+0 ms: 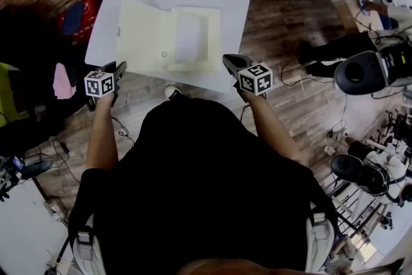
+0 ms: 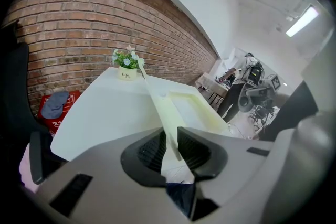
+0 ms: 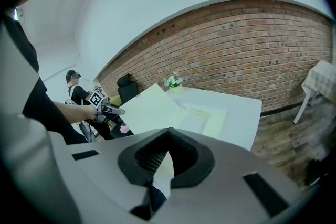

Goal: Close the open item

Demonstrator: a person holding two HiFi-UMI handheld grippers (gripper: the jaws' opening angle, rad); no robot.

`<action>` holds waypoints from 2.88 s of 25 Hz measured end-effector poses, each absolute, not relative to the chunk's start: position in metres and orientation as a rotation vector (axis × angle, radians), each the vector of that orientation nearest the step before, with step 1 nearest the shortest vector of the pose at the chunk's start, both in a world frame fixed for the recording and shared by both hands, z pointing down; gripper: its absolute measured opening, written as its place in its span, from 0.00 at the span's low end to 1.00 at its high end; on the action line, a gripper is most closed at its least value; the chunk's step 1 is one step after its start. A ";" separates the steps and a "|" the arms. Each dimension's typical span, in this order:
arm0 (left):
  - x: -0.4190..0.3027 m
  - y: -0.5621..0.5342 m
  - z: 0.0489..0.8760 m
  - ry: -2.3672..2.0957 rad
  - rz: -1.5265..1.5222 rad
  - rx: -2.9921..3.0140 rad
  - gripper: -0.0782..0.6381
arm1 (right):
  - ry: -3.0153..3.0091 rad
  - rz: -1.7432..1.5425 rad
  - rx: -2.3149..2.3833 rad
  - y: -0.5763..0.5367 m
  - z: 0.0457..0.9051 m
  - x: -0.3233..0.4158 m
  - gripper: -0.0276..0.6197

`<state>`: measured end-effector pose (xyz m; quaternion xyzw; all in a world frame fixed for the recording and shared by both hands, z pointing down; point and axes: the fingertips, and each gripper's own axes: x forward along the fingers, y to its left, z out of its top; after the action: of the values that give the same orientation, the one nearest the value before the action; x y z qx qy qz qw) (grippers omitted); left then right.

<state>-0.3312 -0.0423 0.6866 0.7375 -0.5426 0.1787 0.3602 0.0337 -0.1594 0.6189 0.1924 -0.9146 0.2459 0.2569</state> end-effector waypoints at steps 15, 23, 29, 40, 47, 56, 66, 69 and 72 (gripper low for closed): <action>-0.292 -0.054 0.655 -1.427 0.497 2.007 0.18 | -2.483 0.677 0.543 -0.145 0.622 0.060 0.07; -0.270 -0.057 0.647 -1.431 0.520 2.036 0.17 | -2.481 0.682 0.563 -0.137 0.623 0.074 0.07; -0.261 -0.058 0.644 -1.420 0.514 2.044 0.17 | -2.482 0.688 0.575 -0.131 0.624 0.080 0.07; -0.233 -0.063 0.642 -1.385 0.535 2.079 0.16 | -2.464 0.698 0.573 -0.121 0.630 0.090 0.07; -0.213 -0.067 0.641 -1.344 0.540 2.110 0.16 | -2.457 0.706 0.578 -0.116 0.633 0.096 0.07; -0.193 -0.074 0.640 -1.291 0.540 2.133 0.16 | -2.453 0.724 0.583 -0.113 0.637 0.095 0.07; -0.171 -0.083 0.646 -1.229 0.534 2.135 0.16 | -2.446 0.747 0.587 -0.115 0.644 0.092 0.07; -0.167 -0.087 0.646 -1.205 0.537 2.144 0.17 | -2.441 0.752 0.596 -0.115 0.646 0.090 0.07; -0.160 -0.089 0.647 -1.188 0.540 2.143 0.17 | -2.441 0.757 0.592 -0.116 0.648 0.090 0.07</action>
<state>-0.1605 -0.0888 0.6465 0.8118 -0.4499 0.2047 0.3108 0.0904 -0.1165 0.6480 0.2181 -0.8993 0.2791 0.2564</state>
